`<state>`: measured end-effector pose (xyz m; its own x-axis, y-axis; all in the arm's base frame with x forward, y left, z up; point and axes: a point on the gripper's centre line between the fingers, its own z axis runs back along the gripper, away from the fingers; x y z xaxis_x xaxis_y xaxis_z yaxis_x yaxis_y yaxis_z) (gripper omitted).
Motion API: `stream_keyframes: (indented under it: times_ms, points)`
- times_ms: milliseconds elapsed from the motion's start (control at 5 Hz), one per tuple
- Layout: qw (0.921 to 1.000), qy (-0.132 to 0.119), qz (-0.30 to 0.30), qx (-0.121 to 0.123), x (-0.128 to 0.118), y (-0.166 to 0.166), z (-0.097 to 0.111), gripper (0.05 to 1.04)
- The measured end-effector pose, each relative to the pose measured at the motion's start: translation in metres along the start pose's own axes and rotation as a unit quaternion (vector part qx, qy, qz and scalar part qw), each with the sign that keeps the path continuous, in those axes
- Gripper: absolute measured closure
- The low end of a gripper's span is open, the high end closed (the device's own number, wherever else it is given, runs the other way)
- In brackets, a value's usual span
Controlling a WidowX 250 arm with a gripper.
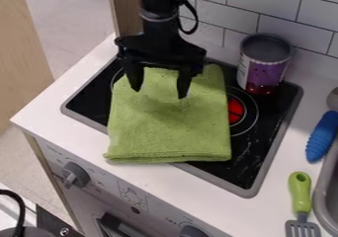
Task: Try to pull up the green cloth
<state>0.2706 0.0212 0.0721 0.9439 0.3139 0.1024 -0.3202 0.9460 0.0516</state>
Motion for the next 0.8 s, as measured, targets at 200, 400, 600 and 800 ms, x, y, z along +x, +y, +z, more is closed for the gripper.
stream_keyframes:
  times_ms: [200, 400, 600, 800]
  points:
    - [0.9998, -0.015, -0.008, -0.008, -0.008, -0.006, -0.004, 0.406]
    - [0.9985, -0.016, -0.038, -0.036, -0.009, -0.013, -0.005, 0.707]
    - [0.9975, -0.031, -0.037, -0.052, -0.013, -0.016, -0.013, 0.924]
    - [0.9972, -0.040, -0.007, -0.063, -0.010, -0.019, -0.014, 1.029]
